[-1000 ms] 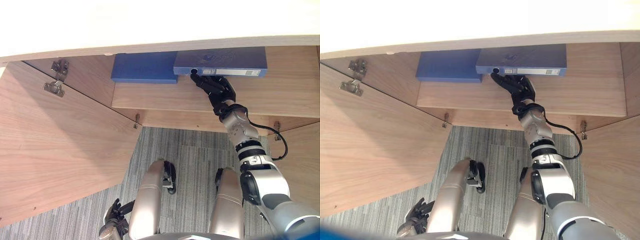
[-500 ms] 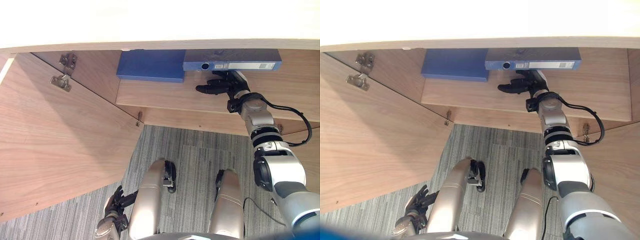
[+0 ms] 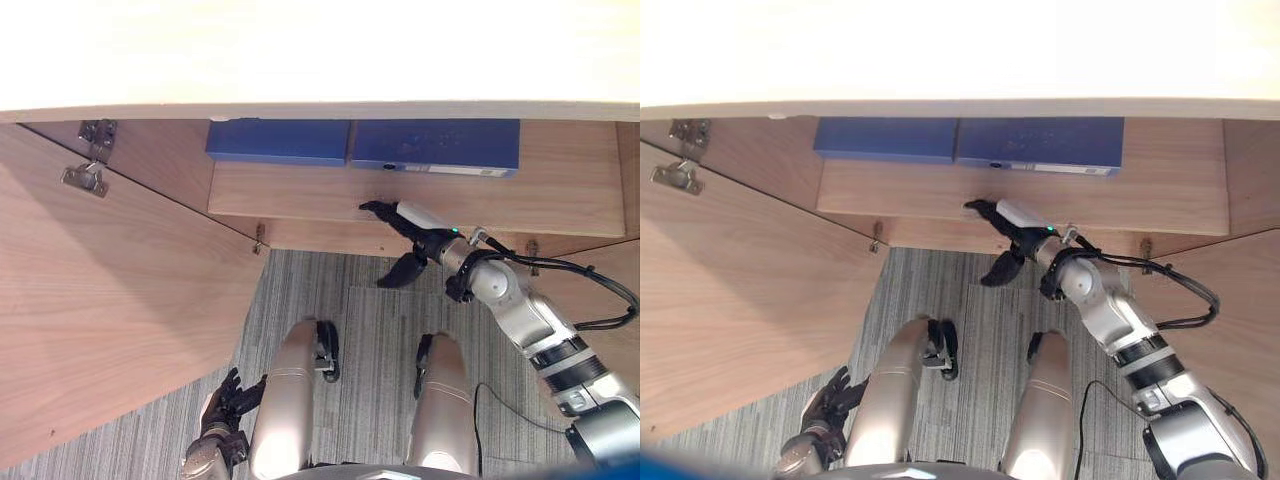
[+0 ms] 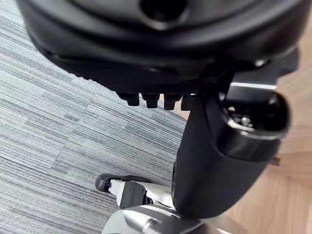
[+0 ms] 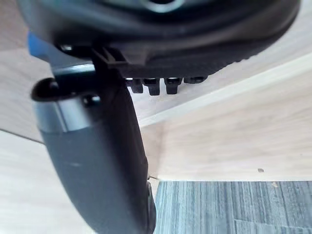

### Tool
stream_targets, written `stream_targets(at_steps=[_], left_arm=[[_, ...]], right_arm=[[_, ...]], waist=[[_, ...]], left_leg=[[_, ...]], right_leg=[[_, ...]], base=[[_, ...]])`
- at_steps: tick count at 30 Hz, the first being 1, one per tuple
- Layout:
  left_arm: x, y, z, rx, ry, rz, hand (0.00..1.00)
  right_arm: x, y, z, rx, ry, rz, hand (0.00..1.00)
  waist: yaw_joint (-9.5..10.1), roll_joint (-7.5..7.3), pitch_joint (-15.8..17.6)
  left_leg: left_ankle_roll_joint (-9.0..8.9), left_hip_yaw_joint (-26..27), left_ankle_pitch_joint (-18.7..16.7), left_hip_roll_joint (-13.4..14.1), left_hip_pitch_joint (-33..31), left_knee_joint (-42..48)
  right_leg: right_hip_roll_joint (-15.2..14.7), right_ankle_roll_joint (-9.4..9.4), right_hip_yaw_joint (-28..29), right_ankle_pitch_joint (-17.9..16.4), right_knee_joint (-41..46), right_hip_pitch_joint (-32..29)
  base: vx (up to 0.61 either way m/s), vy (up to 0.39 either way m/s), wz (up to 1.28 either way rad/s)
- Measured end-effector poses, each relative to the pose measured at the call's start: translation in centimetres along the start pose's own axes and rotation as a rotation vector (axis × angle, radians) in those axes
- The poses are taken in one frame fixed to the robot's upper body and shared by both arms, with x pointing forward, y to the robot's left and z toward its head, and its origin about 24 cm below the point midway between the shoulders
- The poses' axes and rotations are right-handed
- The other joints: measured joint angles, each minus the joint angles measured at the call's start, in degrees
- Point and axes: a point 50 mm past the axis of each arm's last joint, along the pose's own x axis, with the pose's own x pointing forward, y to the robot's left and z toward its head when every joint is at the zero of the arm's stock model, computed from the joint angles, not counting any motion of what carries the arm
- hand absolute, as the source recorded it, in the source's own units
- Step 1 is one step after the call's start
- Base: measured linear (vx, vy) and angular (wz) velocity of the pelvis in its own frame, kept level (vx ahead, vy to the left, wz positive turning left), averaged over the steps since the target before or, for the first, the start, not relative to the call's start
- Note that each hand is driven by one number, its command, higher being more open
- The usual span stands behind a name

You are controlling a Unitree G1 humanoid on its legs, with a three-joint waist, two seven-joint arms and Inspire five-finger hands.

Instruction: Walk over to the cabinet, pick up the folder, carry it to the office cabinet, place the folder inside the office cabinet, then close the office cabinet door

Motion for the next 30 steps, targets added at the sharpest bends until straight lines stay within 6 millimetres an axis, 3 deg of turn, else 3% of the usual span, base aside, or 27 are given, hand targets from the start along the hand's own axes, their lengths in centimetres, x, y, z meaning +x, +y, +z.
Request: stream_targets(at_steps=[8,16,20,22,24,27,30], left_arm=[[0.1,-0.1,-0.1,0.046,0.005,-0.025,1.00],[0.1,-0.2,0.0,0.047,0.003,-0.025,1.00],[0.0,-0.4,-0.4,0.067,0.031,-0.033,1.00],[0.0,-0.1,-0.4,0.078,0.034,-0.030,1.00],[-0.1,0.1,-0.5,0.111,0.043,-0.036,1.00],[-0.3,0.9,-1.1,0.123,0.071,-0.020,1.00],[-1.0,2.2,-2.2,0.131,0.110,-0.005,1.00]], right_arm=[[-0.7,-0.6,-1.4,0.016,0.019,0.096,1.00],[-0.2,-0.4,-1.3,0.015,0.020,0.114,1.00],[0.2,2.4,-1.6,0.032,0.072,0.243,1.00],[-0.1,4.9,-2.6,0.055,0.127,0.383,1.00],[-1.3,8.9,-3.9,0.111,0.195,0.553,1.00],[-2.1,10.4,-4.3,0.168,0.209,0.612,1.00],[-2.7,10.8,-4.3,0.228,0.197,0.610,1.00]], waist=[[1.34,-0.42,-0.4],[1.88,-0.52,-0.9],[2.43,-0.94,-2.1],[2.79,-1.40,-2.8],[2.91,-1.95,-3.7],[2.02,-2.57,-4.8],[0.95,-3.22,-8.9]], left_leg=[[0.13,0.9,0.1,-0.1,1.9,-1.2],[0.35,1.2,0.5,0.6,2.6,-2.8],[-0.35,1.0,3.7,1.0,8.4,-11.2],[-0.82,1.0,5.4,1.0,12.1,-15.7],[-1.02,0.5,8.3,1.0,17.0,-22.6],[-1.21,0.5,11.3,1.3,22.3,-30.2],[-1.50,0.8,12.2,3.0,26.6,-34.5]], right_leg=[[-0.3,-0.12,0.0,0.3,-1.4,1.8],[0.4,-0.76,-0.2,1.6,-3.3,2.4],[1.7,-1.44,-2.9,5.8,-13.6,9.4],[1.9,-1.60,-4.5,7.7,-18.9,14.0],[3.0,-2.18,-7.1,11.0,-27.5,20.4],[4.8,-2.59,-8.6,15.4,-37.4,26.8],[7.7,-3.16,-9.4,19.3,-47.3,33.3]], base=[[0.05,0.005,-0.01],[0.03,0.003,-0.04],[0.11,0.025,-0.06],[0.15,0.033,0.09],[0.16,0.022,0.10],[0.15,-0.030,-0.10],[0.14,-0.062,-0.19]])
